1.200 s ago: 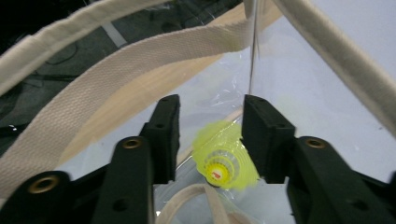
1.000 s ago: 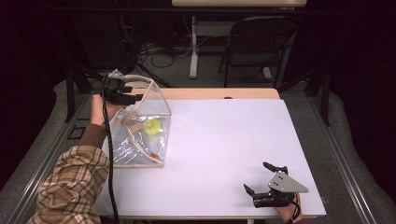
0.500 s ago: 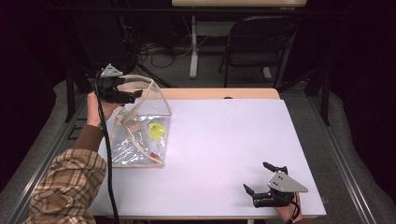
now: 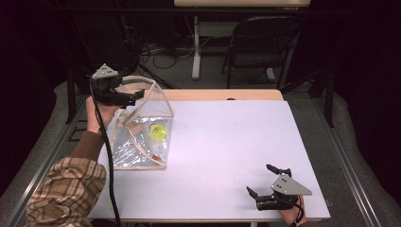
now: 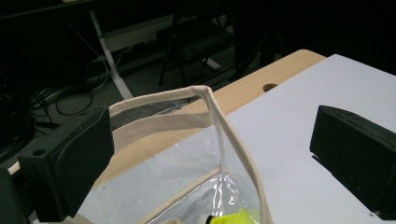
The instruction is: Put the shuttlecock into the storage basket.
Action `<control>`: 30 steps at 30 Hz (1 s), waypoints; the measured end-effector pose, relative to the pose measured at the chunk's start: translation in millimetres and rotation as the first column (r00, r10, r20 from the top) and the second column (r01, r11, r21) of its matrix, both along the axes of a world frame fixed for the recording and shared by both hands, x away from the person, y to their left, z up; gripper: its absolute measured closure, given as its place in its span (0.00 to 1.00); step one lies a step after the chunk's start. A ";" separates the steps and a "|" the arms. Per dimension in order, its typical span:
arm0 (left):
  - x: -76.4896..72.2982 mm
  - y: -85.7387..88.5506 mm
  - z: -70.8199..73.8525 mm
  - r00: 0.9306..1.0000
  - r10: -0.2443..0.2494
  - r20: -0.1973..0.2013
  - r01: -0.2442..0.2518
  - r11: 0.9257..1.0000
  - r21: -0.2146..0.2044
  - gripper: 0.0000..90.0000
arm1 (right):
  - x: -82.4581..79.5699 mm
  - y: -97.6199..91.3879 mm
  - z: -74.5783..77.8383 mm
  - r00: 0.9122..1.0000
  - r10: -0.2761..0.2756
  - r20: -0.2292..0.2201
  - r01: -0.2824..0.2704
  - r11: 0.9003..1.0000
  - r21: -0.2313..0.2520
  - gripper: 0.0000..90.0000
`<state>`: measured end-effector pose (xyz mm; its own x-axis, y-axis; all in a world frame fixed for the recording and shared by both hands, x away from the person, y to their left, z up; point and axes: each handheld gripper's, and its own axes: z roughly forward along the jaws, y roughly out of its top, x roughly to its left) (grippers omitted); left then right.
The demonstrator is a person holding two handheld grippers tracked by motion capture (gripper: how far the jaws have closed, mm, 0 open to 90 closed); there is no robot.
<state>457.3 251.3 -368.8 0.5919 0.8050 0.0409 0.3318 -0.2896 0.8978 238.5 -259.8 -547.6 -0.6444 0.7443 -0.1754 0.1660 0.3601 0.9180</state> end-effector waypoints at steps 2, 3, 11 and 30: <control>-4.3 0.5 0.7 1.000 0.002 0.014 -0.002 1.000 -0.012 0.00 | 0.1 -0.4 0.1 1.000 0.000 0.004 0.000 1.000 -0.001 0.01; -8.7 1.7 0.8 1.000 -0.002 0.020 0.002 0.999 -0.033 0.00 | 0.3 -0.6 0.0 1.000 -0.002 0.003 0.002 1.000 -0.003 0.01; -28.6 -0.5 -2.3 0.998 0.000 0.057 0.002 0.999 -0.044 0.00 | 0.1 -0.4 0.1 1.000 0.000 0.003 0.000 1.000 -0.001 0.01; -61.2 -4.2 -21.3 0.997 -0.026 0.075 0.030 0.998 -0.054 0.00 | -0.2 -1.7 0.0 1.000 -0.002 0.003 0.002 1.000 0.007 0.01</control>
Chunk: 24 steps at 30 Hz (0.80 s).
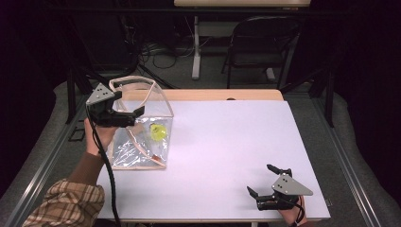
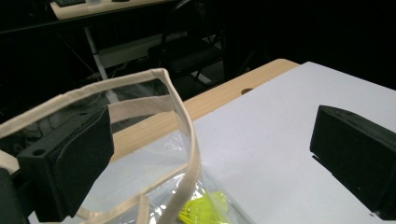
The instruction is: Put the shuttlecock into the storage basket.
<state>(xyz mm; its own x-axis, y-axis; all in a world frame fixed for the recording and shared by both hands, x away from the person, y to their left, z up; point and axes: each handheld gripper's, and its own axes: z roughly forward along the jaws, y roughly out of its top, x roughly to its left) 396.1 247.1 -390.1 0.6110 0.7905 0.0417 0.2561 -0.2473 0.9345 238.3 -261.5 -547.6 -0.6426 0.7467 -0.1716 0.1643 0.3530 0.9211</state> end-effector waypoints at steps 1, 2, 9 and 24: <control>-3.8 -0.3 -4.1 1.000 -0.001 0.002 0.001 1.000 0.002 0.00 | -0.1 -0.1 0.0 1.000 -0.001 0.000 0.001 1.000 0.003 0.01; -5.2 -0.3 -5.8 1.000 -0.002 0.002 0.002 1.000 0.005 0.00 | -0.2 -0.8 0.2 1.000 -0.001 0.000 0.001 1.000 0.005 0.00; -20.2 1.3 -17.5 1.000 -0.015 0.011 0.015 1.000 -0.007 0.00 | -0.3 -2.3 0.1 1.000 -0.003 -0.001 0.003 1.000 0.014 0.00; -46.8 1.0 -32.1 0.999 -0.036 0.039 0.036 0.999 -0.007 0.00 | 0.1 -2.1 -0.6 1.000 -0.003 -0.003 0.003 1.000 0.015 0.00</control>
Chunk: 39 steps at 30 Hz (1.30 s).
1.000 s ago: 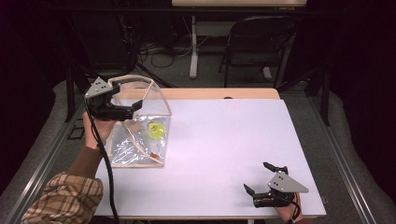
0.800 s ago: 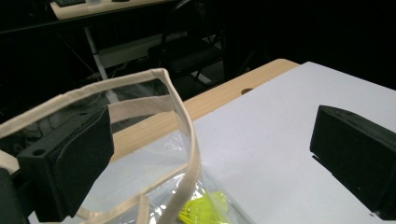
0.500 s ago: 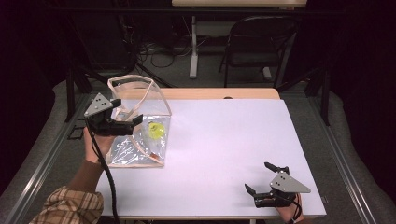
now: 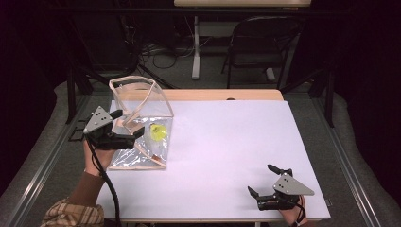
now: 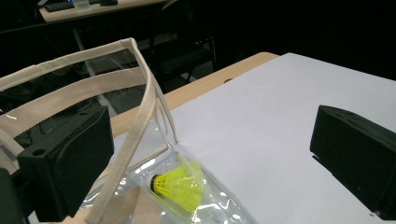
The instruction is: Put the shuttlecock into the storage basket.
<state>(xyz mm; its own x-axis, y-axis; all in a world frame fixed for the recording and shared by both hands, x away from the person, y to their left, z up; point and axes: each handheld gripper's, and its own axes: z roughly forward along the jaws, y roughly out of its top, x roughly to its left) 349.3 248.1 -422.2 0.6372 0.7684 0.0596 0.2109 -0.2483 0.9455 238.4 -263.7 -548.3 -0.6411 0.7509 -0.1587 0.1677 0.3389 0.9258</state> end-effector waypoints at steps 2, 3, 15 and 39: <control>-1.8 -0.1 -0.7 1.000 -0.001 0.004 0.001 1.000 0.001 0.00 | -0.1 0.2 0.1 1.000 0.001 0.000 -0.001 1.000 0.001 0.00; -4.9 -0.7 -2.3 1.000 -0.002 0.007 0.002 1.000 0.001 0.00 | -0.5 0.1 0.4 1.000 0.001 -0.002 -0.001 1.000 -0.001 0.00; -27.4 -1.2 -17.2 0.999 -0.019 0.028 0.019 1.000 -0.007 0.00 | -1.1 1.1 1.2 1.000 0.003 0.002 -0.003 1.000 0.001 0.00; -44.1 7.9 -63.5 1.000 -0.020 -0.007 0.020 1.000 -0.015 0.00 | -0.5 1.8 0.5 1.000 0.006 -0.007 -0.006 1.000 -0.003 0.00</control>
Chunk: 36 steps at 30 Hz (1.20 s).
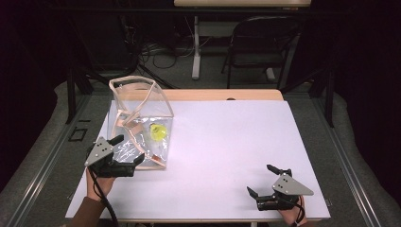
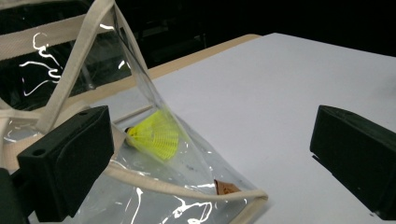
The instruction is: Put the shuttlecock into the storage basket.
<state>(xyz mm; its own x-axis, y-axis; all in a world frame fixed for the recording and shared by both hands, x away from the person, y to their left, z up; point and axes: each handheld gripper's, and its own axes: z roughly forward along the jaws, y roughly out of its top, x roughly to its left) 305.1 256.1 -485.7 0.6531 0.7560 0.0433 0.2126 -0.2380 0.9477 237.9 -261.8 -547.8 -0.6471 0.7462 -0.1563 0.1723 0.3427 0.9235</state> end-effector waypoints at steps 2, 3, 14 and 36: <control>-1.5 0.6 -4.5 1.000 0.003 0.002 -0.003 1.000 -0.011 0.00 | -0.1 0.0 0.0 1.000 -0.001 0.000 0.001 1.000 0.000 0.00; -1.5 0.6 -4.5 1.000 0.003 0.002 -0.003 1.000 -0.011 0.00 | -0.2 -0.2 0.1 1.000 -0.001 0.000 0.001 1.000 -0.002 0.00; -8.8 1.2 -25.9 1.000 -0.007 0.001 0.007 1.000 0.000 0.00 | -0.5 -0.8 0.1 1.000 -0.005 0.004 0.005 1.000 -0.005 0.00; -20.3 -0.4 -54.3 1.000 -0.012 -0.008 0.012 1.000 0.006 0.00 | -0.8 0.1 0.1 1.000 0.001 0.002 -0.001 1.000 -0.005 0.00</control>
<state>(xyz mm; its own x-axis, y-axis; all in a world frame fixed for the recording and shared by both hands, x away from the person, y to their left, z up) 284.8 255.7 -540.0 0.6625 0.7478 0.0428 0.2175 -0.2467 0.9444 237.1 -261.7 -547.6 -0.6472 0.7450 -0.1615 0.1698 0.3474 0.9222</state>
